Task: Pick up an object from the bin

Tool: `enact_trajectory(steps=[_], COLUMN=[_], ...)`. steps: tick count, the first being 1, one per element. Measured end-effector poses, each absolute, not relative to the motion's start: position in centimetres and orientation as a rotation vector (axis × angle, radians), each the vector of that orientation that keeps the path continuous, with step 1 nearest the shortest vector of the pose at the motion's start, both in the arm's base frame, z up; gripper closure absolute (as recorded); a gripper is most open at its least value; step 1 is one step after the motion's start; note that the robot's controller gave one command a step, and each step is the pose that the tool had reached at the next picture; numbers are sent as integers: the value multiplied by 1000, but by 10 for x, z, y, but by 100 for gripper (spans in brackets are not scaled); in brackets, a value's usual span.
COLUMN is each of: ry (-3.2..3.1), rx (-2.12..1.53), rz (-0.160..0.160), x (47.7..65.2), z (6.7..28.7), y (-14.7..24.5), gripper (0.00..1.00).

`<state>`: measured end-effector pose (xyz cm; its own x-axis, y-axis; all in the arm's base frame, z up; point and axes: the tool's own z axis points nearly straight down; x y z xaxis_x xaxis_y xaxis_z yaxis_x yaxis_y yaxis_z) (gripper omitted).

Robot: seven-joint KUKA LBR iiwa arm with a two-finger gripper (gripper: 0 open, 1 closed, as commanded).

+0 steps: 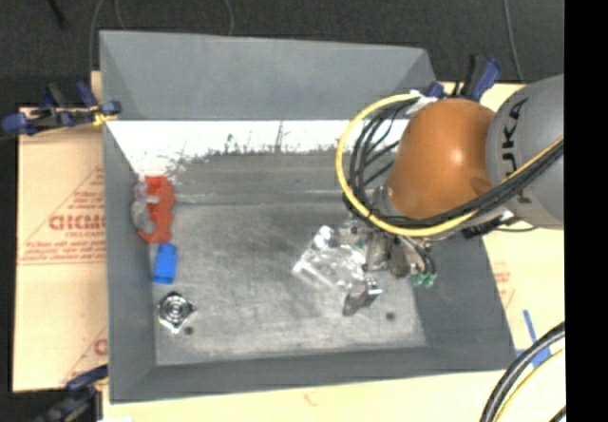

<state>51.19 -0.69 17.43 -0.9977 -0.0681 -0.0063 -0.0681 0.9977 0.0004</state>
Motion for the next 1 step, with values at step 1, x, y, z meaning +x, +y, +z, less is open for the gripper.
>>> enact_trajectory(steps=[1], ry=[3079], rx=[-569], rz=[-6], x=[528], z=[282], y=[-20], gripper=[0])
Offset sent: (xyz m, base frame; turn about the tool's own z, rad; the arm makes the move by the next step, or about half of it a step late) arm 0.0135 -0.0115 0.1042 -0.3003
